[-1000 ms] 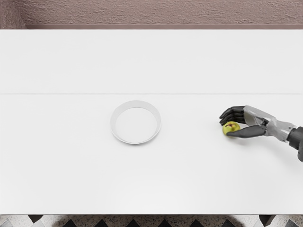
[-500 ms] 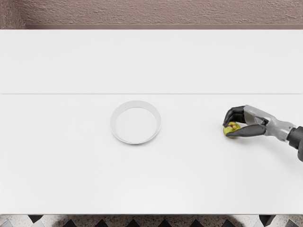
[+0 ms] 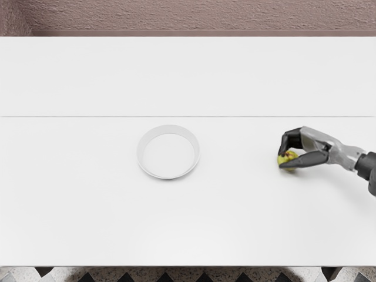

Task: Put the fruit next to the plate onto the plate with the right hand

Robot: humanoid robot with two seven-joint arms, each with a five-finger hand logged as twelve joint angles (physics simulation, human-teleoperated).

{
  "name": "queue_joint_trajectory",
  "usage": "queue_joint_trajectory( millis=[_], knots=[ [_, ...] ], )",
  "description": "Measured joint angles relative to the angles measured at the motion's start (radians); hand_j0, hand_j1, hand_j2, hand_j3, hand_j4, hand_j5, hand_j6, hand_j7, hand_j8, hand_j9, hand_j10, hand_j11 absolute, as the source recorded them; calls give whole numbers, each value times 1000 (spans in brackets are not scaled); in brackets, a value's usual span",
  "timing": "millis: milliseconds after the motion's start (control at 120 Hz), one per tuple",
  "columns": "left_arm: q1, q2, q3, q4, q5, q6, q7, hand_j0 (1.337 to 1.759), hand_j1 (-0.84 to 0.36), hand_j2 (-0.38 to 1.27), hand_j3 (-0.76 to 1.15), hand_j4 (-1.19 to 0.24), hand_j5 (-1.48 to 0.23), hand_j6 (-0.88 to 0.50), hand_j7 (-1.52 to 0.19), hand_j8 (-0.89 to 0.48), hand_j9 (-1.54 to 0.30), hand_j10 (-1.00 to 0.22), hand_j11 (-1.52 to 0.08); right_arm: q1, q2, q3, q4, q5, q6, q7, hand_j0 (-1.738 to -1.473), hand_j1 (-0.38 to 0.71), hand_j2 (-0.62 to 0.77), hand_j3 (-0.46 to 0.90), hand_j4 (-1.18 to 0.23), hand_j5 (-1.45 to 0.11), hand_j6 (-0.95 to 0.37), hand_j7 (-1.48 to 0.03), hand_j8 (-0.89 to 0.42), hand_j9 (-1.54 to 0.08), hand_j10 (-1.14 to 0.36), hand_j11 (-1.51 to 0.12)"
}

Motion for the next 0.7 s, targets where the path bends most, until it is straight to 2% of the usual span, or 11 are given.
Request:
queue_joint_trajectory(
  millis=[192, 258, 600, 700],
  knots=[
    [0, 0, 0, 0, 0, 0, 0, 1658, 325, 4, 0, -21, -26, -21, -26, -21, -26, -21, -26, 27, 21, -1, 3, -3, 35, 0, -1643, 237, 19, 0, -870, -1154, -834, -1127, -554, -1181, -482, -1182],
    [0, 0, 0, 0, 0, 0, 0, 1658, 325, 4, 0, -21, -26, -21, -26, -21, -26, -21, -26, 40, 32, -1, 3, -2, 46, 0, -1644, 257, 43, 0, -859, -1160, -845, -1129, -538, -1179, -429, -1186],
    [0, 0, 0, 0, 0, 0, 0, 1658, 325, 4, 0, -21, -26, -21, -26, -21, -26, -21, -26, 95, 101, -1, 3, 5, 74, 0, -1645, 285, 69, 0, -857, -1150, -832, -1134, -542, -1154, -409, -1185],
    [0, 0, 0, 0, 0, 0, 0, 1658, 325, 4, 0, -21, -26, -21, -26, -21, -26, -21, -26, 111, 128, -1, 2, 6, 75, 1, -1646, 299, 116, 0, -858, -1145, -841, -1134, -547, -1153, -388, -1190]
  ],
)
